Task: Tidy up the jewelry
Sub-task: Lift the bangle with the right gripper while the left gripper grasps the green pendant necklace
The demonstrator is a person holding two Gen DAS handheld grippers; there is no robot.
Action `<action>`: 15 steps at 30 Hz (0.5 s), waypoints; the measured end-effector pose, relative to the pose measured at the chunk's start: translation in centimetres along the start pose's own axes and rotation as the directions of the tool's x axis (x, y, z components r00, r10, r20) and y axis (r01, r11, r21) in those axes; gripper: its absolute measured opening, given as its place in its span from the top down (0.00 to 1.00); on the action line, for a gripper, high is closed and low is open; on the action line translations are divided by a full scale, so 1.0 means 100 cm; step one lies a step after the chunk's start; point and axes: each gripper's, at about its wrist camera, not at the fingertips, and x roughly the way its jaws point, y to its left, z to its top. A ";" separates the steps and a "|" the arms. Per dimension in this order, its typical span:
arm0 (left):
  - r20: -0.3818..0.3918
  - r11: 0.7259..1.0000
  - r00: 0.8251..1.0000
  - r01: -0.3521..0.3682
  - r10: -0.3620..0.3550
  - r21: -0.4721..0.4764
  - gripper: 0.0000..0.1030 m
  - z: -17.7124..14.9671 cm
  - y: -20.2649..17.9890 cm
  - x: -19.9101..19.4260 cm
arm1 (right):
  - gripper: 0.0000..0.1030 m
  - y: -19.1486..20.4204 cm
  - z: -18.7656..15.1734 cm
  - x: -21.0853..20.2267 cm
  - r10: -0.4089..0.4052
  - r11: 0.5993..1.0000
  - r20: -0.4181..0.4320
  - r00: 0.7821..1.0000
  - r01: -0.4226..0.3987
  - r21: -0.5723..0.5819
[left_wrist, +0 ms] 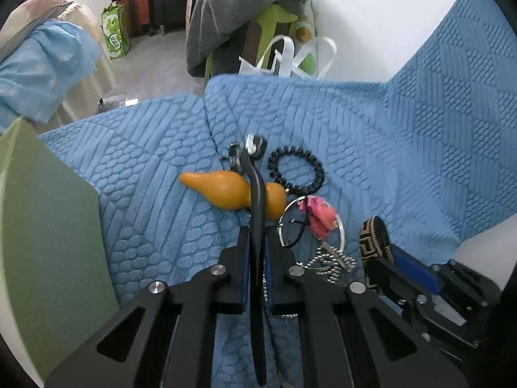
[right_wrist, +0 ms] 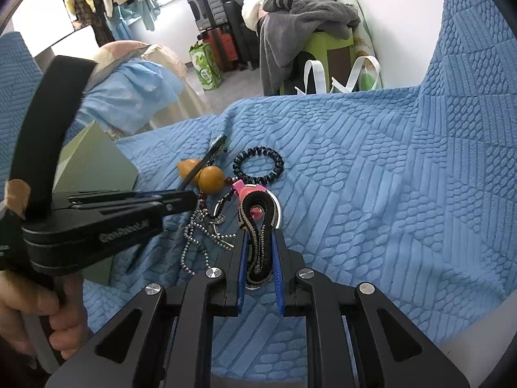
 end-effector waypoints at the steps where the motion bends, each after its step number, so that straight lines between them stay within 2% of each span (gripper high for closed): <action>1: 0.007 1.000 1.000 0.013 -0.013 -0.010 0.92 0.000 0.001 -0.005 | 0.88 -0.001 0.000 -0.002 0.001 1.000 0.002 1.000 -0.001 0.003; 3: 0.023 0.999 0.999 0.034 -0.034 -0.025 0.92 -0.002 0.002 -0.016 | 0.88 -0.001 -0.002 -0.006 -0.004 1.000 0.005 1.000 0.004 0.008; 11: 0.060 0.998 0.997 0.044 -0.042 -0.041 0.93 -0.016 0.002 -0.043 | 0.88 0.002 -0.007 -0.019 -0.011 0.999 -0.005 1.000 0.011 0.036; 15: 0.088 0.993 0.992 0.093 -0.087 -0.072 0.93 -0.017 0.007 -0.056 | 0.88 0.006 -0.004 -0.025 -0.008 0.998 0.010 1.000 0.007 0.056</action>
